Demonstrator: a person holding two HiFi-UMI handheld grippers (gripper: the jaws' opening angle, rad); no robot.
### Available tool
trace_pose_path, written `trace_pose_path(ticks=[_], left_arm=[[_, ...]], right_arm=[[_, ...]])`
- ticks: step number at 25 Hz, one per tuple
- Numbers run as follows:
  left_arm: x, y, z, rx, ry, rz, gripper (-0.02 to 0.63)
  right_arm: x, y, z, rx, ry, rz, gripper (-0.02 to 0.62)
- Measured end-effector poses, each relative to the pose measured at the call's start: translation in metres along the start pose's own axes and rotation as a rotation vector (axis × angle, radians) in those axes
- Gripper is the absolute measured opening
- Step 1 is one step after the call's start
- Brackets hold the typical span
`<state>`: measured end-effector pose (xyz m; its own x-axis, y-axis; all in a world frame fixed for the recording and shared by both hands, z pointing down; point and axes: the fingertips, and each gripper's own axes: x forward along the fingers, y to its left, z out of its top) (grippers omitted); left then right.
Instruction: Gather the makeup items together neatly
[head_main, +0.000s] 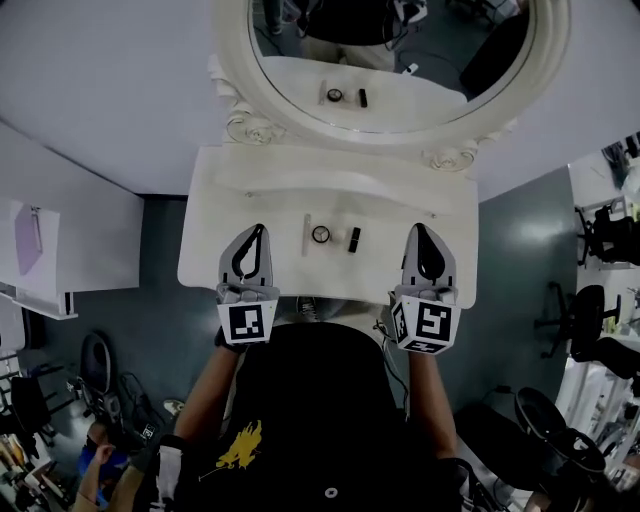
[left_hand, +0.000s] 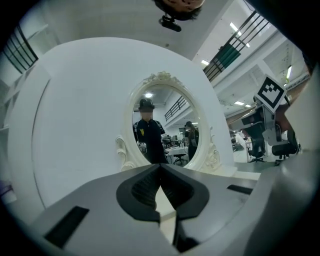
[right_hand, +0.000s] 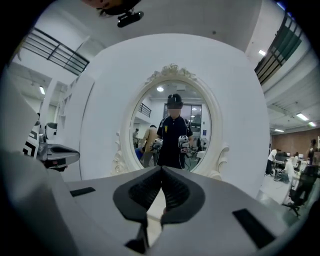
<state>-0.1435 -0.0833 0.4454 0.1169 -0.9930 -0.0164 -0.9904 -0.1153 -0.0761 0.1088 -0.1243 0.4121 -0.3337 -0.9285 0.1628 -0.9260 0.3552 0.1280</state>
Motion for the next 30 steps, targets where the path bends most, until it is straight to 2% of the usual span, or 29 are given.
trace_pose_path(ticks=[3,7,10,16,21,25,30], left_arm=[[0.005,0.009,0.017,-0.010,-0.010,0.002,0.014],[-0.001,0.021,0.009,0.030,0.053,0.003,0.014],[0.000,0.020,0.017,0.041,0.047,0.003,0.014],[0.002,0.005,0.019,0.023,0.016,-0.059,0.014],[0.004,0.003,0.012,0.039,0.075,-0.077,0.014],[0.003,-0.008,0.017,0.036,0.060,-0.092,0.014],[0.016,-0.032,0.038,-0.017,0.000,-0.125,0.014]], right_arm=[[-0.003,-0.014,0.022,-0.016,-0.042,-0.015,0.015],[-0.011,-0.023,0.034,0.006,-0.066,-0.041,0.014],[-0.015,-0.027,0.035,0.021,-0.066,-0.044,0.014],[-0.043,-0.030,0.011,0.052,-0.009,-0.075,0.014],[-0.050,-0.040,0.000,0.034,0.015,-0.095,0.014],[-0.050,-0.040,0.010,0.027,-0.013,-0.089,0.014],[-0.049,-0.036,0.010,0.038,-0.019,-0.068,0.014]])
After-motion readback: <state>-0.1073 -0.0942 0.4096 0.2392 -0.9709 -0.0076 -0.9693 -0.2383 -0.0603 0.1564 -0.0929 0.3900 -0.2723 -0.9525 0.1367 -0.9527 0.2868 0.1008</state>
